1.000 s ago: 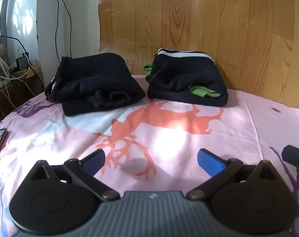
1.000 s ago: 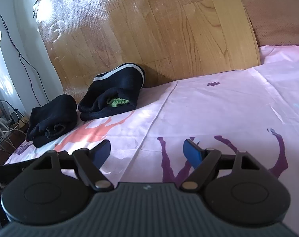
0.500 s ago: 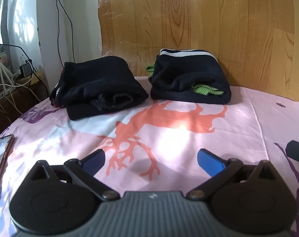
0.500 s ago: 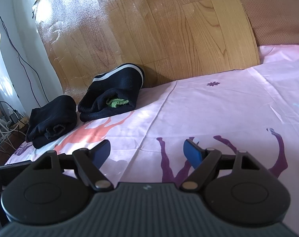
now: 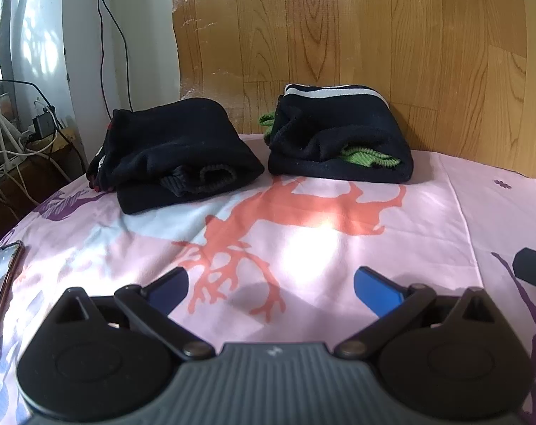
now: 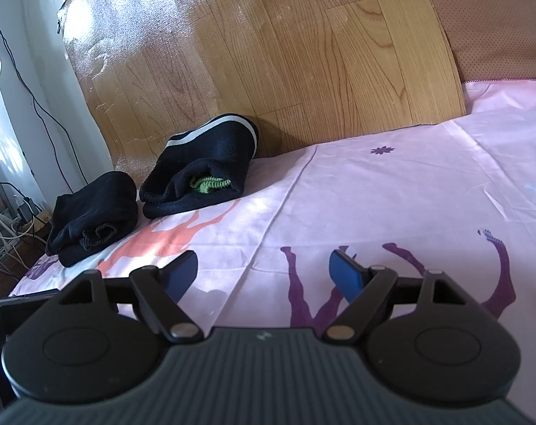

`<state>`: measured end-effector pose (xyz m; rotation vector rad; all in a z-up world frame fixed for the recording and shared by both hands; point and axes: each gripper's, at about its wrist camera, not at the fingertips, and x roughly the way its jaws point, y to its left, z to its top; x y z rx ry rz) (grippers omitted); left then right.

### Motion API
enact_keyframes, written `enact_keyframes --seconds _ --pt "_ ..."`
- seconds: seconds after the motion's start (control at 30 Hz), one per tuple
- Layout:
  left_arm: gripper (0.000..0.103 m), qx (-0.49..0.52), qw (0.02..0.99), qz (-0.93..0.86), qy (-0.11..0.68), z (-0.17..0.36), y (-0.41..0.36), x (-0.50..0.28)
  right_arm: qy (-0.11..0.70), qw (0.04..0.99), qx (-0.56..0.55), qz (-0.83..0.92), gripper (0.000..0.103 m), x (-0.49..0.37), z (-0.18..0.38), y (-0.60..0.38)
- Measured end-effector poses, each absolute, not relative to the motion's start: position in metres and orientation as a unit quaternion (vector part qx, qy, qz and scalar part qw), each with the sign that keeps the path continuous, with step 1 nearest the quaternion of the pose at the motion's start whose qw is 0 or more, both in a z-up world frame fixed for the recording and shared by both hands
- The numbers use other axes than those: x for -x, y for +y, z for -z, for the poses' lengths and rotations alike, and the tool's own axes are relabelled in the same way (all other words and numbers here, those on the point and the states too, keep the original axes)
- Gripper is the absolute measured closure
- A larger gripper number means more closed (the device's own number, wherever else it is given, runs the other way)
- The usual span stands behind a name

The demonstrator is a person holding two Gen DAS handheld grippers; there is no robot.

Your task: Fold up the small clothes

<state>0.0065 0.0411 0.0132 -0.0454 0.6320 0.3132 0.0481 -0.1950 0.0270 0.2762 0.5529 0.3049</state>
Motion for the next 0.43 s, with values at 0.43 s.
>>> enact_keyframes --seconds 0.43 --pt "0.0 0.014 0.943 -0.136 0.304 -0.0136 0.0392 -0.0064 0.271 0.941 -0.135 -0.15 0.019 -0.0481 -0.0272 -0.195"
